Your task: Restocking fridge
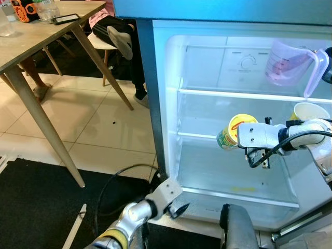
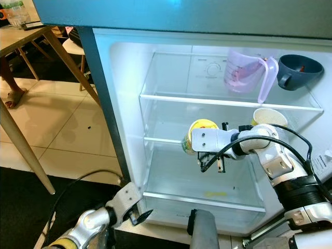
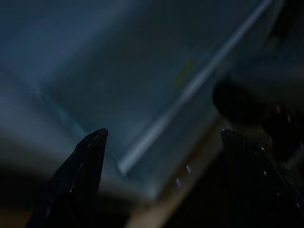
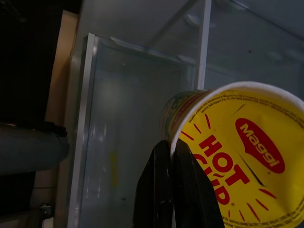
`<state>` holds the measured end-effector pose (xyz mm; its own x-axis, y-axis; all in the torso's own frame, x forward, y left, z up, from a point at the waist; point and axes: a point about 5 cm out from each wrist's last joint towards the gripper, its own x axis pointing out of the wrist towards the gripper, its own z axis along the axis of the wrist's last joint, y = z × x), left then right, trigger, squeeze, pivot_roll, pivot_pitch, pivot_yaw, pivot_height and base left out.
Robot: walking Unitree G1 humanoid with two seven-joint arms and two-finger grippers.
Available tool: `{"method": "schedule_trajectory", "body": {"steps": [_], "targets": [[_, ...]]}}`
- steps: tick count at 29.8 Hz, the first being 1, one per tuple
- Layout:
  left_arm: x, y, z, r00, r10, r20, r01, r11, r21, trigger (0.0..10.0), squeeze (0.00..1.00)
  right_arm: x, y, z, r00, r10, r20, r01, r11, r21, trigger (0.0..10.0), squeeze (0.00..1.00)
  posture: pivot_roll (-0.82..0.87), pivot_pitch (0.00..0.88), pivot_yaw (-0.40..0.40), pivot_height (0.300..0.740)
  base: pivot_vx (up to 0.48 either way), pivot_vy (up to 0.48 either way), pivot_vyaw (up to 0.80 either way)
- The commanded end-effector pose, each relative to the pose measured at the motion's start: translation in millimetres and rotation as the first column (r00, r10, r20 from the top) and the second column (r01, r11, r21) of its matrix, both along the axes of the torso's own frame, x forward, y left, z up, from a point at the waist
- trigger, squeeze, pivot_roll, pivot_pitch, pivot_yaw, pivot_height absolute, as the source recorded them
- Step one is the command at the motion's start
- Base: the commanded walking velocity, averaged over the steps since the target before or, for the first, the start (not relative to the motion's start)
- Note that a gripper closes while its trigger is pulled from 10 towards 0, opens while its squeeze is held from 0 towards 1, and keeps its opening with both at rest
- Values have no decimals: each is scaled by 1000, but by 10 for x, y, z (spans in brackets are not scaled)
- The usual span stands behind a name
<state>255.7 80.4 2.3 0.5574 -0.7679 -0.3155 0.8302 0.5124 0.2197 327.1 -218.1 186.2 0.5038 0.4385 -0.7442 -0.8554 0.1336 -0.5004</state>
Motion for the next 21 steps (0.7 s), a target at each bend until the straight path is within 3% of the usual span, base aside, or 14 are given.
{"method": "schedule_trajectory", "body": {"steps": [1, 7, 13, 21], "targets": [[43, -75, 99, 998, -25, 53, 27, 999, -39, 10000, 0, 49, 1, 33, 1000, -15, 17, 15, 999, -30, 10000, 0, -56, 0, 11, 375, 0, 0, 0], [113, -152, 250, 991, -44, 125, 56, 995, -88, 10000, 0, 97, -14, 92, 999, -29, 46, 32, 998, -57, 10000, 0, -56, 0, 11, 375, 0, 0, 0], [188, -253, 477, 970, -38, 238, 80, 982, -170, 10000, 0, 258, -33, 213, 983, -134, 127, 141, 989, -51, 10000, 0, -54, 0, 2, 375, 0, 0, 0], [185, -330, 575, 962, -39, 269, 103, 968, -228, 10000, 0, 340, -27, 258, 975, -172, 138, 180, 983, -47, 10000, 0, -55, 0, 2, 375, 0, 0, 0]]}}
